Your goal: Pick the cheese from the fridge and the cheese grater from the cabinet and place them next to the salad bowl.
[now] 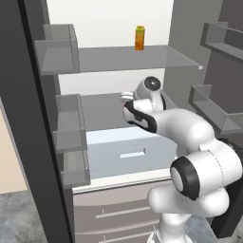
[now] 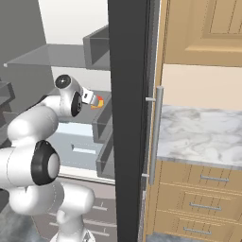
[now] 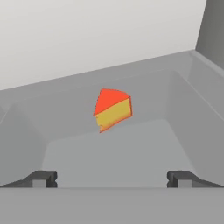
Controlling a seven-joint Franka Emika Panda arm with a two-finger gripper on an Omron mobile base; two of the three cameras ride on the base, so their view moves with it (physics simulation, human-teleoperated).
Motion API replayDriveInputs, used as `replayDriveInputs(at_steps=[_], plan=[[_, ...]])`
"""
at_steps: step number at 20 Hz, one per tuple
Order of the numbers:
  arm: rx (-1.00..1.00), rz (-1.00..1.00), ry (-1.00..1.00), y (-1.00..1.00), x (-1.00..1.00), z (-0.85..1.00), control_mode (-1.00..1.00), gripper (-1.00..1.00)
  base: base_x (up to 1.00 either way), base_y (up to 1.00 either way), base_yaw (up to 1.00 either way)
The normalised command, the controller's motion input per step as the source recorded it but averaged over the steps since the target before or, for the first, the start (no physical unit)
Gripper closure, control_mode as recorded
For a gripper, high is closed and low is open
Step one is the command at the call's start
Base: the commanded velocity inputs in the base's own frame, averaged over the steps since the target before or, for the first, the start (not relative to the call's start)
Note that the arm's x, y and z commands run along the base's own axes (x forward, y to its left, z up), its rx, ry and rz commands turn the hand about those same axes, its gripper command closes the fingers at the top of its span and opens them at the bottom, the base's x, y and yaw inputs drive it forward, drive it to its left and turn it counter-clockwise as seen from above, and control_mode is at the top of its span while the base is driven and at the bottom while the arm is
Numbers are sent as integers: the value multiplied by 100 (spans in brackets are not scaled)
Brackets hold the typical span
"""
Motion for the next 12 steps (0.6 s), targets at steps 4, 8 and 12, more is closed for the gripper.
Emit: replayDriveInputs(at_steps=[4, 8, 12], plan=[[0, 0, -2, 4, 13, -9, -100, -100, 0, 0, 0], [0, 0, -5, 7, 21, -10, -100, -100, 0, 0, 0], [0, 0, -1, 2, 23, -1, -100, -100, 0, 0, 0]])
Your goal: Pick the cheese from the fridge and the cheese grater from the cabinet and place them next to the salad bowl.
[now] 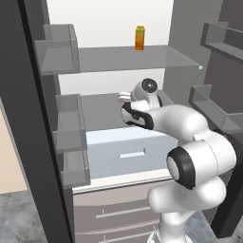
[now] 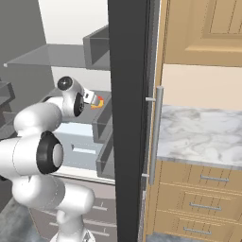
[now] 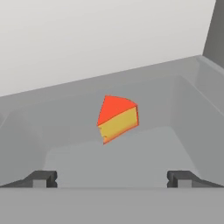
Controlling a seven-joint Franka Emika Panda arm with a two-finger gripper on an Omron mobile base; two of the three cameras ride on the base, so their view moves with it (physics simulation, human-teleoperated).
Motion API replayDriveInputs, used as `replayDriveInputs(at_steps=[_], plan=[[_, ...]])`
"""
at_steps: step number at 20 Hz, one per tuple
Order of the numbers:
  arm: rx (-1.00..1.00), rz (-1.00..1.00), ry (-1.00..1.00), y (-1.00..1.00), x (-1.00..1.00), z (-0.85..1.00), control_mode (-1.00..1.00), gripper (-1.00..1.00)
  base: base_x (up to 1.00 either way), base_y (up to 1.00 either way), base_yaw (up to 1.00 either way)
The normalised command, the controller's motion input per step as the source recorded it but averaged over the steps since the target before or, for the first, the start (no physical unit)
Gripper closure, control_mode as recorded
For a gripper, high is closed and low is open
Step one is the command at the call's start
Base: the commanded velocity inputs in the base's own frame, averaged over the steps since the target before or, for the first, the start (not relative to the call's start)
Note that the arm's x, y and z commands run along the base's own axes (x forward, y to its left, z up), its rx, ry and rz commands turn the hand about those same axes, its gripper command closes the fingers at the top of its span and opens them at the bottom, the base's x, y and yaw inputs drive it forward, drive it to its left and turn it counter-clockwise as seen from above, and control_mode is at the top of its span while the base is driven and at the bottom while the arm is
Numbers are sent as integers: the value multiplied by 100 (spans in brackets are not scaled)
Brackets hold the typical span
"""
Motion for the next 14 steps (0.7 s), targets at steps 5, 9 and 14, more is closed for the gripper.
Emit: replayDriveInputs(at_steps=[5, 9, 14], plan=[[0, 0, 1, 0, 19, 0, -100, -100, 0, 0, 0], [0, 0, 5, 1, 14, -1, -100, -100, 0, 0, 0], [0, 0, 0, 0, 16, -6, -100, -100, 0, 0, 0]])
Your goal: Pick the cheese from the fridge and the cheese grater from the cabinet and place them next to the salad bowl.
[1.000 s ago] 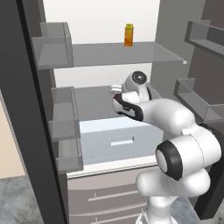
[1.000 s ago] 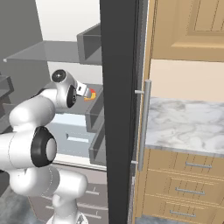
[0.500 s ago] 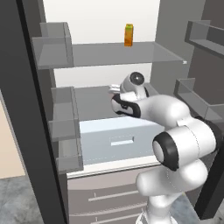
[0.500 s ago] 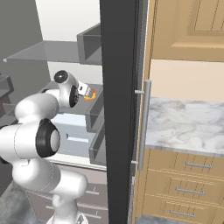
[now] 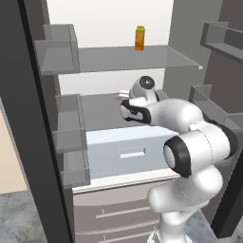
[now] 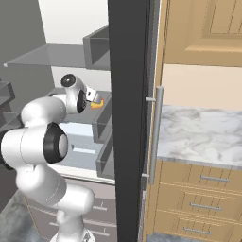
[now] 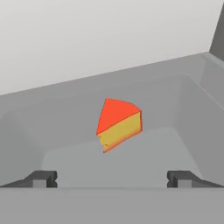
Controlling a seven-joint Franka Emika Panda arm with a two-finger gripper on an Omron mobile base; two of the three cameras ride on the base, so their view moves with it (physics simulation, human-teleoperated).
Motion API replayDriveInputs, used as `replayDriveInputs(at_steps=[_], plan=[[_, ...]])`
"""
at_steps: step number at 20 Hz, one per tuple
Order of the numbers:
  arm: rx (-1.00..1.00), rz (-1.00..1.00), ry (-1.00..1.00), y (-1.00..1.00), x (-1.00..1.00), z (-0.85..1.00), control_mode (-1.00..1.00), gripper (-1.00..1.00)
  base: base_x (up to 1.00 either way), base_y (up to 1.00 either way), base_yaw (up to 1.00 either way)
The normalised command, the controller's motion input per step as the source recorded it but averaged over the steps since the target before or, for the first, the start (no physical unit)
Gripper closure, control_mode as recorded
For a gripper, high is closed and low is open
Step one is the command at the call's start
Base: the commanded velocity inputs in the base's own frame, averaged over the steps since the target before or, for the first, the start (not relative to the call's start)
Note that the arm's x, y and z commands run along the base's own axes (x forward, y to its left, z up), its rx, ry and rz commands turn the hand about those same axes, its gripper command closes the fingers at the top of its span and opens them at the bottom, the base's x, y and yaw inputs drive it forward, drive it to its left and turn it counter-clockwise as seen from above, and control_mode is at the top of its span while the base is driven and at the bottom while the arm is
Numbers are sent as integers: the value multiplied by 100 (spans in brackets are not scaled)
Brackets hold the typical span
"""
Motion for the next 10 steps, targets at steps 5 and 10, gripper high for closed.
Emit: replayDriveInputs(at_steps=[5, 10], plan=[[0, 0, 0, 0, 18, -9, -100, -100, 0, 0, 0], [0, 0, 0, 0, 14, -13, -100, -100, 0, 0, 0]])
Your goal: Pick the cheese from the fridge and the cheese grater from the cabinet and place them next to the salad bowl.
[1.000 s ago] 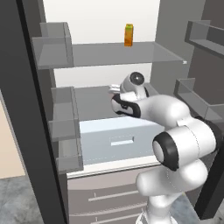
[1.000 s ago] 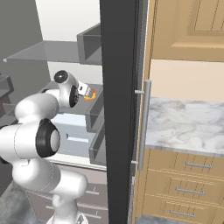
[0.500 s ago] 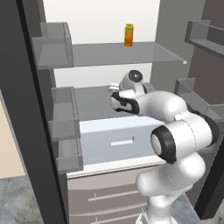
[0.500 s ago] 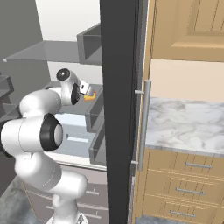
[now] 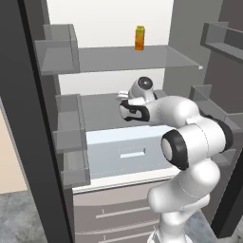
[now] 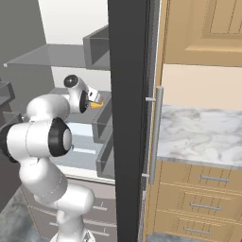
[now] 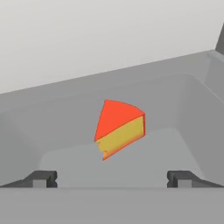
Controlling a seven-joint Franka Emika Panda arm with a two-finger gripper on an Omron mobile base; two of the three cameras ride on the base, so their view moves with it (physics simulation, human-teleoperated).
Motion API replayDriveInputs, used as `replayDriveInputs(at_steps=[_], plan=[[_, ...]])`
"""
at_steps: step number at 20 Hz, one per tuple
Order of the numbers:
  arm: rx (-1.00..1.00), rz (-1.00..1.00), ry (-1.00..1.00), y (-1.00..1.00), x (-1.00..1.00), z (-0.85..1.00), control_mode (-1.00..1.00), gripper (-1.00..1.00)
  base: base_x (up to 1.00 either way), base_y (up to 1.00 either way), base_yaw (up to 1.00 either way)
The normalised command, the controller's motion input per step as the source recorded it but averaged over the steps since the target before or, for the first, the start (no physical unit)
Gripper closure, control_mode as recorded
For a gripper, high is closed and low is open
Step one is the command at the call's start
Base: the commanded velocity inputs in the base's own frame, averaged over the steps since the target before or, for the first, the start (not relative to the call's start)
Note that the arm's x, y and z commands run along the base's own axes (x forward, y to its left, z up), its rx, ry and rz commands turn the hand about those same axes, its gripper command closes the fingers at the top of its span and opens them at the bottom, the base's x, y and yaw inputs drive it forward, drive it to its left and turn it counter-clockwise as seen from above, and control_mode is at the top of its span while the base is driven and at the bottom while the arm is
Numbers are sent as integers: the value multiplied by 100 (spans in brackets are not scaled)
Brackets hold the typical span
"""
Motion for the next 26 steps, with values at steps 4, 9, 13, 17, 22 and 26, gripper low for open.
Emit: replayDriveInputs(at_steps=[4, 9, 13, 17, 22, 26], plan=[[-2, 0, 0, 0, 23, -9, -100, -100, 0, 0, 0], [-2, 0, 0, 2, 21, -10, -100, -100, 0, 0, 0], [-2, 0, 0, 4, 19, -13, -100, -100, 0, 0, 0], [0, 0, 0, 3, 16, -16, -100, -100, 0, 0, 0], [0, 0, 0, 2, 19, -13, -100, -100, 0, 0, 0], [-1, 0, 0, 0, 16, -2, -100, -100, 0, 0, 0]])
